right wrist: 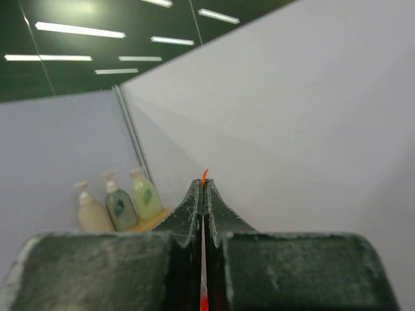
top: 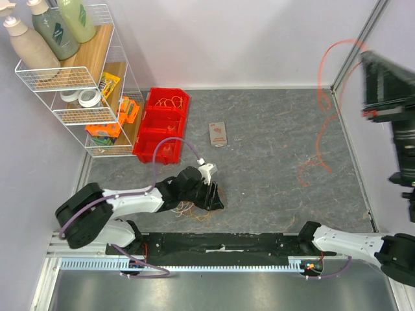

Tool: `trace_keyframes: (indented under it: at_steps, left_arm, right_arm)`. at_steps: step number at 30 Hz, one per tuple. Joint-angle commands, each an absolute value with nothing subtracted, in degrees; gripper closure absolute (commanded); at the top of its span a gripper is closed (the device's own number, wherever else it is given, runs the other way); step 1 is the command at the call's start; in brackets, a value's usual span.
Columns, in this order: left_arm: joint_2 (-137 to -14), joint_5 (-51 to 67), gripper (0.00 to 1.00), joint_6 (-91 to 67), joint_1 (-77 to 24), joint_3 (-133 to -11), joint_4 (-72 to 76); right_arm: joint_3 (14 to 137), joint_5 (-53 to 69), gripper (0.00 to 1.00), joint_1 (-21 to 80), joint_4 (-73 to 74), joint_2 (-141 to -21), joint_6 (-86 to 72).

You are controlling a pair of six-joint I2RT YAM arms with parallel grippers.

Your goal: Untangle the cables

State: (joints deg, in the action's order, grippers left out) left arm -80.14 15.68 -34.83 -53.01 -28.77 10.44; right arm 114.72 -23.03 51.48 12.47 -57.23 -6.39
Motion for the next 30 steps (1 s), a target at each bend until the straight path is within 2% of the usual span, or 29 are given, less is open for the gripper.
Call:
trace_keyframes:
  at_steps: [1, 4, 7, 9, 13, 17, 21, 24, 30]
  left_arm:
    - [-70.4, 16.6, 0.36, -31.3, -53.2, -33.7, 6.9]
    - [-63.2, 13.5, 0.27, -27.6, -53.2, -37.3, 0.4]
    - [-58.0, 9.6, 0.27, -24.7, -53.2, -40.0, -5.9]
    - [-55.9, 8.7, 0.3, -23.8, -53.2, -41.1, -6.9]
    - [-56.3, 8.6, 0.34, -24.6, -53.2, -43.1, -7.1]
    - [-61.3, 14.6, 0.3, -26.2, -53.2, -43.4, -2.1]
    - [-68.0, 17.6, 0.33, -26.7, -53.3, -46.7, -1.1]
    - [-71.5, 19.0, 0.38, -26.7, -53.3, -48.4, -0.2]
    - [-75.4, 22.1, 0.4, -29.5, -53.3, -48.8, 6.5]
  right_arm:
    - [98.7, -27.8, 1.0, 51.3, 12.8, -54.6, -7.1]
    - [87.4, -30.3, 1.0, 51.3, 14.2, -51.1, -9.4]
    - [77.3, -33.7, 1.0, 51.3, 15.9, -47.3, -11.7]
    - [70.3, -36.5, 1.0, 51.3, 17.1, -44.6, -13.5]
    - [57.9, -37.4, 1.0, 51.3, 19.8, -40.9, -20.5]
    - [51.0, -37.2, 1.0, 51.3, 23.5, -39.2, -26.1]
    - [53.3, -41.6, 1.0, 51.3, 28.9, -36.4, -26.0]
    - [60.1, -44.6, 1.0, 51.3, 32.2, -34.5, -24.7]
    - [75.7, -41.5, 1.0, 51.3, 32.4, -35.2, -21.5]
